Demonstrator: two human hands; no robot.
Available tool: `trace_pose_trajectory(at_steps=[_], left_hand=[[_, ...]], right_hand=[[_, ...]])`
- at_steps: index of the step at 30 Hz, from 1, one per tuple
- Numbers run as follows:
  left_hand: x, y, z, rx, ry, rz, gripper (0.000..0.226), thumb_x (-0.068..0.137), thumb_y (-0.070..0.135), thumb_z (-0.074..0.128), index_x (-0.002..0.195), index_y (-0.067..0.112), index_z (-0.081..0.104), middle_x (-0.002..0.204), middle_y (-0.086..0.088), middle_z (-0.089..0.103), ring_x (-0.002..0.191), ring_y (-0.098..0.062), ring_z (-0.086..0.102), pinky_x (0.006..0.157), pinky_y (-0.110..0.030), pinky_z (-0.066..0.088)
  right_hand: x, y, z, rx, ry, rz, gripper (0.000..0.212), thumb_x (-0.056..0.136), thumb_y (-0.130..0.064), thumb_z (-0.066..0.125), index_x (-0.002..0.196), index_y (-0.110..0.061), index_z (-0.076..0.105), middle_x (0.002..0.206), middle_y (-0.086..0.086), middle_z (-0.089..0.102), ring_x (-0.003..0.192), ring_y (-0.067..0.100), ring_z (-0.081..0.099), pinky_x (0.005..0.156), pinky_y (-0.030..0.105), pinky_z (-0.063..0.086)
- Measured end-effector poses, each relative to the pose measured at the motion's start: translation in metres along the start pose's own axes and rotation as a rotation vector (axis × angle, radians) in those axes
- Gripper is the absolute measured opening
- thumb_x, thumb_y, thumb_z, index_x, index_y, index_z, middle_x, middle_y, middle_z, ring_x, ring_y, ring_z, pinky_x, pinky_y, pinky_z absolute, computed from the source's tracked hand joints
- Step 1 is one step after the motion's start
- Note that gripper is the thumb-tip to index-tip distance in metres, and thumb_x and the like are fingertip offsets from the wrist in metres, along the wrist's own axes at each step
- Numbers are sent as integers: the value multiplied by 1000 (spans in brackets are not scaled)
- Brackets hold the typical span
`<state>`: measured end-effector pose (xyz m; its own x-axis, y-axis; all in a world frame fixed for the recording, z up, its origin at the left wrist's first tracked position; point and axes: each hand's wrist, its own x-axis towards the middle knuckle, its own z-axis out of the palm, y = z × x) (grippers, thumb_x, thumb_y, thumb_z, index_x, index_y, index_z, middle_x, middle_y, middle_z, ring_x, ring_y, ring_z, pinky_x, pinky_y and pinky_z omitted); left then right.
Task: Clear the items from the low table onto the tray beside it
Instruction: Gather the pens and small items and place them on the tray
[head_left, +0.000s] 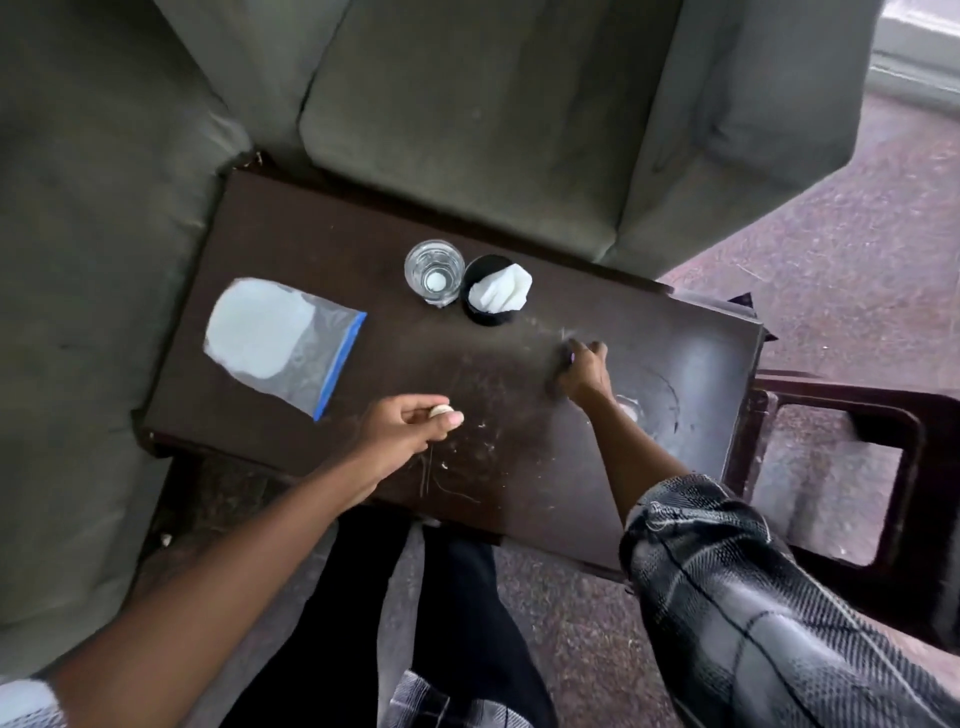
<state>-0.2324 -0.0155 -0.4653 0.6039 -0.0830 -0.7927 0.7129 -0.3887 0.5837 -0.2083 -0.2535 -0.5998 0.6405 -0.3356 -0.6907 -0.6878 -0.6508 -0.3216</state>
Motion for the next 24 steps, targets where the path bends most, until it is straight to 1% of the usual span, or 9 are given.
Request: trace_pose_trajectory(at_steps=[3, 6, 7, 9, 11, 13, 16, 21, 24], left_hand=[[-2, -12, -2, -6, 0, -38, 35, 81, 26, 70, 114, 17, 64, 103, -4, 70, 85, -9, 68, 74, -17, 51], [-5, -16, -4, -8, 14, -51, 35, 80, 27, 71, 113, 18, 64, 104, -4, 70, 90, -12, 68, 77, -19, 52], [-7, -16, -3, -7, 23, -50, 36, 80, 26, 71, 114, 17, 64, 105, -4, 70, 90, -13, 68, 78, -20, 52], [-13, -12, 1, -10, 26, -38, 38, 80, 23, 71, 116, 13, 63, 105, -7, 69, 89, -14, 67, 79, -22, 52], [-21, -6, 5, -16, 8, -16, 40, 80, 21, 71, 117, 10, 63, 103, -8, 69, 85, -13, 65, 79, -22, 52], [-29, 0, 9, -11, -28, 17, 41, 80, 21, 72, 118, 9, 63, 100, -8, 69, 81, -12, 65, 79, -23, 52], [-44, 13, 12, 15, -110, 60, 40, 82, 22, 70, 118, 10, 62, 103, -7, 68, 81, -10, 65, 76, -19, 51], [-74, 36, 6, 5, -241, 165, 38, 85, 23, 66, 120, 10, 58, 99, -7, 68, 77, -9, 63, 65, -12, 50], [-96, 44, 0, 19, -342, 231, 33, 85, 25, 65, 115, 16, 57, 92, -3, 70, 76, -12, 65, 66, -17, 50]], right_hand=[[12, 3, 8, -4, 65, 16, 32, 82, -3, 51, 113, -3, 60, 131, 17, 40, 110, 38, 54, 97, 40, 46], [12, 4, 7, 154, 177, 80, 28, 84, 1, 47, 106, 2, 64, 125, 21, 50, 106, 38, 56, 89, 36, 45], [7, 1, 3, 225, 213, 102, 26, 83, 2, 46, 99, 3, 66, 117, 23, 56, 101, 37, 58, 81, 33, 45], [-9, -5, -7, 333, 281, 121, 23, 81, 0, 43, 82, 3, 66, 86, 24, 62, 83, 33, 60, 63, 25, 37], [-35, -12, -19, 430, 335, 127, 22, 79, -4, 42, 75, 2, 63, 73, 23, 59, 74, 36, 58, 56, 30, 39], [-67, -16, -29, 543, 373, 105, 20, 80, -5, 48, 82, 2, 66, 84, 22, 69, 80, 36, 64, 68, 36, 52], [-121, -14, -39, 667, 395, 21, 15, 78, -3, 61, 90, -7, 70, 94, 15, 72, 81, 25, 64, 78, 34, 53], [-211, -4, -45, 798, 442, -79, 24, 73, -3, 72, 89, -21, 71, 96, 11, 70, 84, 31, 65, 76, 45, 56], [-264, -1, -46, 825, 509, -142, 23, 75, -2, 71, 89, -20, 69, 93, 12, 70, 78, 27, 65, 71, 35, 54]])
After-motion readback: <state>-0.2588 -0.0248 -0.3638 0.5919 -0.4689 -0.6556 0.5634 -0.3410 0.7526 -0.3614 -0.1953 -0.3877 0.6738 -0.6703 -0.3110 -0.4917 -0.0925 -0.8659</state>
